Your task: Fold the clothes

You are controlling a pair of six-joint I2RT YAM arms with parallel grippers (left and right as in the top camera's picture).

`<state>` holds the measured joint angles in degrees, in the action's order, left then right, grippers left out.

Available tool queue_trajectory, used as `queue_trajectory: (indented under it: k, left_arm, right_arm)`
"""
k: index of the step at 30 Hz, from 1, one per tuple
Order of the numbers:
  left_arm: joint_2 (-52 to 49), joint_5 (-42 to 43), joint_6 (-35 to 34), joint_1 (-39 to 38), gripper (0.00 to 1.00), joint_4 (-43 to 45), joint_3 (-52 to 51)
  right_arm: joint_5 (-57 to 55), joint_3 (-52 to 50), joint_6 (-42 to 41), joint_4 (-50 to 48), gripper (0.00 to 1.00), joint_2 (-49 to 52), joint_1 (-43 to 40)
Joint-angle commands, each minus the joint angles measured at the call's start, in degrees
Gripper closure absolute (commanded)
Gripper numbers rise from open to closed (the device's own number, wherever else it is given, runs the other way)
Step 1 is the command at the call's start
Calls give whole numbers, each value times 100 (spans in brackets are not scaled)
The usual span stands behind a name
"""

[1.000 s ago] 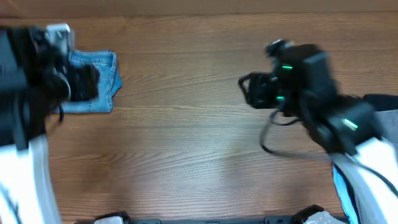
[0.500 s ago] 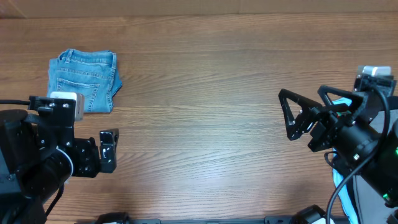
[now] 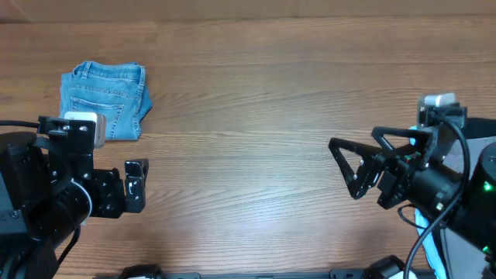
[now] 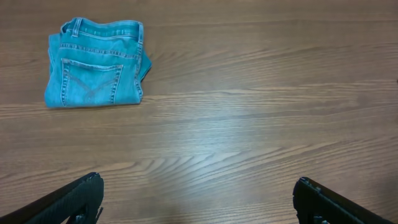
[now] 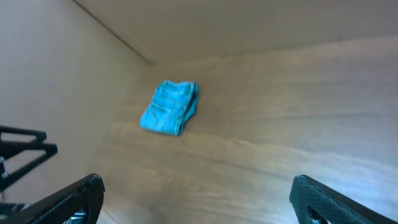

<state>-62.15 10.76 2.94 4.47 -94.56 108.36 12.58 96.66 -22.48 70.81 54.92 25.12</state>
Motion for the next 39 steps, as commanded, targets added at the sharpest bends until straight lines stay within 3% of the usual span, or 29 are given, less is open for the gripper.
queue_trajectory:
  k: [1, 7, 11, 15, 21, 39]
  left_arm:
    - [0, 68, -101, -37, 0, 9, -26]
    - [0, 68, -101, -37, 0, 9, -26]
    - [0, 70, -101, -37, 0, 9, -26]
    - [0, 68, -101, -37, 0, 9, -26]
    - [0, 68, -101, -37, 0, 9, -26]
    - [0, 68, -101, -37, 0, 9, -26]
  right_arm:
    - [17, 52, 4, 164, 0, -17, -11]
    - [-1558, 37, 26, 129, 0, -114, -13]
    - [-2044, -382, 813, -479, 0, -599, -133]
    - [-2028, -1556, 844, -1073, 0, -1355, -872]
    - [-2024, -4124, 835, -2288, 0, -3045, -1882]
    - [-1679, -8251, 750, -4588, 0, -5473, -2312]
